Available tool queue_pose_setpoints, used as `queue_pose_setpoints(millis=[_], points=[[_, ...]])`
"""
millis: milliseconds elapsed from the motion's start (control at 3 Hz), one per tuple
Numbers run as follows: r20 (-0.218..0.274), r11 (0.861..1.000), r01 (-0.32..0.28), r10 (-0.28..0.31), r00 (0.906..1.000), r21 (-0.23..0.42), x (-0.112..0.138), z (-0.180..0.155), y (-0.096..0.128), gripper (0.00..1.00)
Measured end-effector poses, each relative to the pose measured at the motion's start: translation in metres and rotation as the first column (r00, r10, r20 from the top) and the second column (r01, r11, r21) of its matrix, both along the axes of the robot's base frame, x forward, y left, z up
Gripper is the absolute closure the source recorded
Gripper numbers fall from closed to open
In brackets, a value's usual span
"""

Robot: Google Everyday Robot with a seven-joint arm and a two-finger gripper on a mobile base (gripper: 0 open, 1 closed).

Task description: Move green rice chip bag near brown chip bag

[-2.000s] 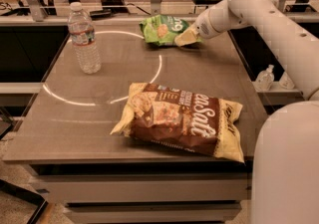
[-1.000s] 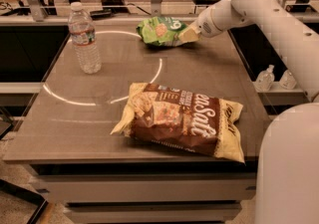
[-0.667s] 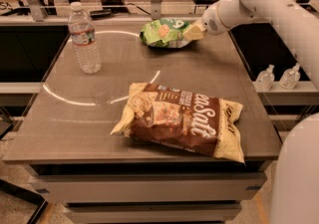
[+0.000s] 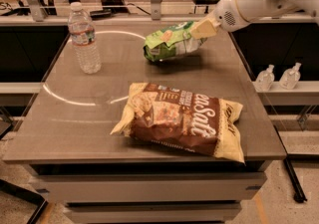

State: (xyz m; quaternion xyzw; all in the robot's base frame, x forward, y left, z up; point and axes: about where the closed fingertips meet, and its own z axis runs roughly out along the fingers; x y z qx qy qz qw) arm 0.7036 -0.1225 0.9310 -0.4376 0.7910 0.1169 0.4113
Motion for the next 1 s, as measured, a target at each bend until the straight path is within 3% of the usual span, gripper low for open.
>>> queue_pose_setpoints(millis=[667,1000], points=[[-0.105,0.998,-0.049,0.053,0.9930,0.043,-0.082,0.022,0.007,1.00],[-0.105,0.998,-0.052,0.056,0.9929,0.041,-0.081,0.021,0.009,0.82]])
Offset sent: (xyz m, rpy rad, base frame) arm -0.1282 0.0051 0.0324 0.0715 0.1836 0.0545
